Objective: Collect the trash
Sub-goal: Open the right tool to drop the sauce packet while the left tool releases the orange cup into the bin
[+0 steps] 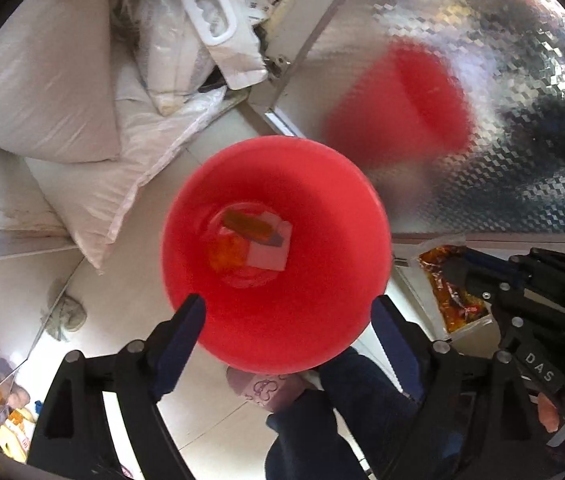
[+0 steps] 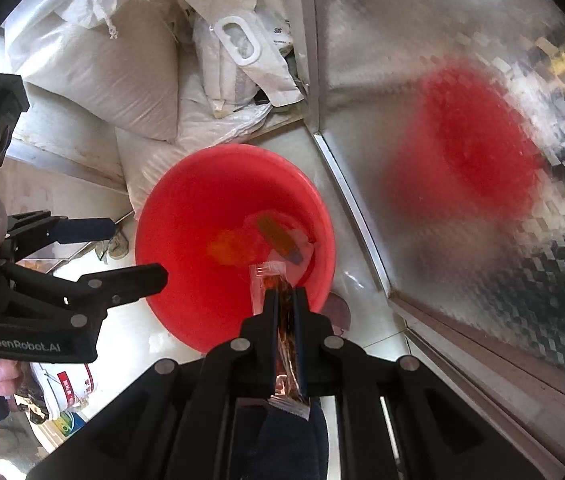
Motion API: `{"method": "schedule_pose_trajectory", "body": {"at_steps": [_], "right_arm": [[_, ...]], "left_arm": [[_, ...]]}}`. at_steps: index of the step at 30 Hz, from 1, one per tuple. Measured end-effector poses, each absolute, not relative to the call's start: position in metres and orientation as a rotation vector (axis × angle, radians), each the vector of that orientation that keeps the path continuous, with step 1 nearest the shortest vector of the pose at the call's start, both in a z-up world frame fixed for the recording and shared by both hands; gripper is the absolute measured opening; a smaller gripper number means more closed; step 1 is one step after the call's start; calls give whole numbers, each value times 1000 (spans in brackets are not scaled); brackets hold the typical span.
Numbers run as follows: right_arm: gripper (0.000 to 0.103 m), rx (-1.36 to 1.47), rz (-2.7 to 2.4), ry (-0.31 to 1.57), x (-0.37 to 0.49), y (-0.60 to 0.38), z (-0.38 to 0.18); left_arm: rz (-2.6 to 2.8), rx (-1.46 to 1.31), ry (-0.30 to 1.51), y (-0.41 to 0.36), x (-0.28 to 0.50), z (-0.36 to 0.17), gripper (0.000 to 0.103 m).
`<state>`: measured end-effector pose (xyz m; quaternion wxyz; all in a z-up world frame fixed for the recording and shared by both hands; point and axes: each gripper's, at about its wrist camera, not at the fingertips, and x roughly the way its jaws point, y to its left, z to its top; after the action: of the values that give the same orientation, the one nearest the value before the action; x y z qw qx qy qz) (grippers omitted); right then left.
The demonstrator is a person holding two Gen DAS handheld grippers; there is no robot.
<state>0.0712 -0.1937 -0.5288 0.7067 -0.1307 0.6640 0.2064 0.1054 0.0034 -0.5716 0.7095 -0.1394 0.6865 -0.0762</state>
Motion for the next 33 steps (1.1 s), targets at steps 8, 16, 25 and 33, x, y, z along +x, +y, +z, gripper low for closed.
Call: {"method": "schedule_pose_trajectory", "body": {"at_steps": [8, 16, 25, 33], "right_arm": [[6, -348, 545, 1473, 66, -176, -522], [6, -419, 630, 1485, 59, -146, -531], [10, -535, 595, 1456, 52, -129, -539], [67, -506, 591, 1426, 50, -133, -521]], "left_arm": [[-79, -232, 1498, 26, 86, -552, 84], [17, -302, 1499, 60, 66, -550, 84], [62, -324, 1512, 67, 55, -556, 84], [71, -317, 1491, 63, 55, -535, 84]]}}
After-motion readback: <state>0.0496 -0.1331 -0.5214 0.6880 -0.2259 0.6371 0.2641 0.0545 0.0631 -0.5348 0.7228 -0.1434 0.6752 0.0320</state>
